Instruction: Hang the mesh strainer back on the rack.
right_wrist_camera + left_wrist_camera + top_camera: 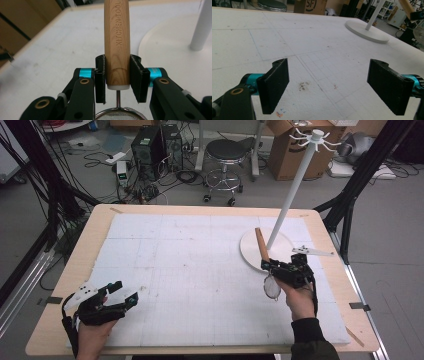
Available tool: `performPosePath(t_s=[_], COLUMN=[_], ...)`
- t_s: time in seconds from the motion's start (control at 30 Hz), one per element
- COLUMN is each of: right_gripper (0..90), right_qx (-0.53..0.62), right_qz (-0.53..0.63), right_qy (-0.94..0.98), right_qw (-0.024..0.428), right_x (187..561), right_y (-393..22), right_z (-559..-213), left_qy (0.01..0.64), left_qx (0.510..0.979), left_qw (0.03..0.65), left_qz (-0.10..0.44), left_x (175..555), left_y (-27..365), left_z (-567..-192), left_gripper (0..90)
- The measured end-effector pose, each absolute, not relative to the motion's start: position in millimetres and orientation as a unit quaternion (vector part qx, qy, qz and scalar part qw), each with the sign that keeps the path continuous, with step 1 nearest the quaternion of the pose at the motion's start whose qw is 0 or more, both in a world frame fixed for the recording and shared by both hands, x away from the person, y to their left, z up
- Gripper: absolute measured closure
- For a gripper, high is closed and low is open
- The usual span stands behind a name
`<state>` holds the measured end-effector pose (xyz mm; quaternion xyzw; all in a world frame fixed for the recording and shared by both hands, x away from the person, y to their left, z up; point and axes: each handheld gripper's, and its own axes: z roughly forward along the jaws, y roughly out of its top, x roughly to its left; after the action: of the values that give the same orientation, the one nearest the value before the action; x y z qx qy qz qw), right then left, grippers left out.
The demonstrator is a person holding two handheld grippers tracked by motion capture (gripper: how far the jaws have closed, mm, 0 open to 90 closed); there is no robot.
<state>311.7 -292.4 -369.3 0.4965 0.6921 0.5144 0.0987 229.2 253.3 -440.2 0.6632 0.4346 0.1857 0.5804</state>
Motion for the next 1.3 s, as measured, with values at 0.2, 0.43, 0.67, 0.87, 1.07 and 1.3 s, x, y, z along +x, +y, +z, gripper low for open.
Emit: performPosePath(t_s=[0.2,0.43,0.67,0.87,1.07,1.3], right_gripper=[68.9,68.9,68.9,68.9,68.9,68.9], right_qx=[0.503,0.507,0.505,0.496,0.49,0.487], right_qz=[0.554,0.585,0.613,0.625,0.644,0.668], right_qy=[0.651,0.619,0.591,0.58,0.556,0.528], right_qw=[0.129,0.132,0.138,0.164,0.19,0.196], right_x=[303.0,300.8,300.5,300.6,304.7,307.0], right_y=[-304.7,-311.1,-317.0,-317.3,-322.8,-328.6], right_z=[-360.3,-352.5,-344.8,-331.3,-318.5,-303.0], left_qy=[0.435,0.435,0.435,0.435,0.436,0.436], left_qx=[0.664,0.663,0.664,0.663,0.66,0.662], left_qw=[0.58,0.58,0.579,0.58,0.582,0.579], left_qz=[0.185,0.186,0.185,0.185,0.188,0.188], left_x=[229.3,229.3,229.5,229.6,229.3,229.4], left_y=[253.4,253.8,253.9,253.8,255.2,253.9], left_z=[-440.5,-440.7,-440.8,-440.9,-440.7,-440.8], left_gripper=[18.4,18.4,18.4,18.4,18.3,18.3])
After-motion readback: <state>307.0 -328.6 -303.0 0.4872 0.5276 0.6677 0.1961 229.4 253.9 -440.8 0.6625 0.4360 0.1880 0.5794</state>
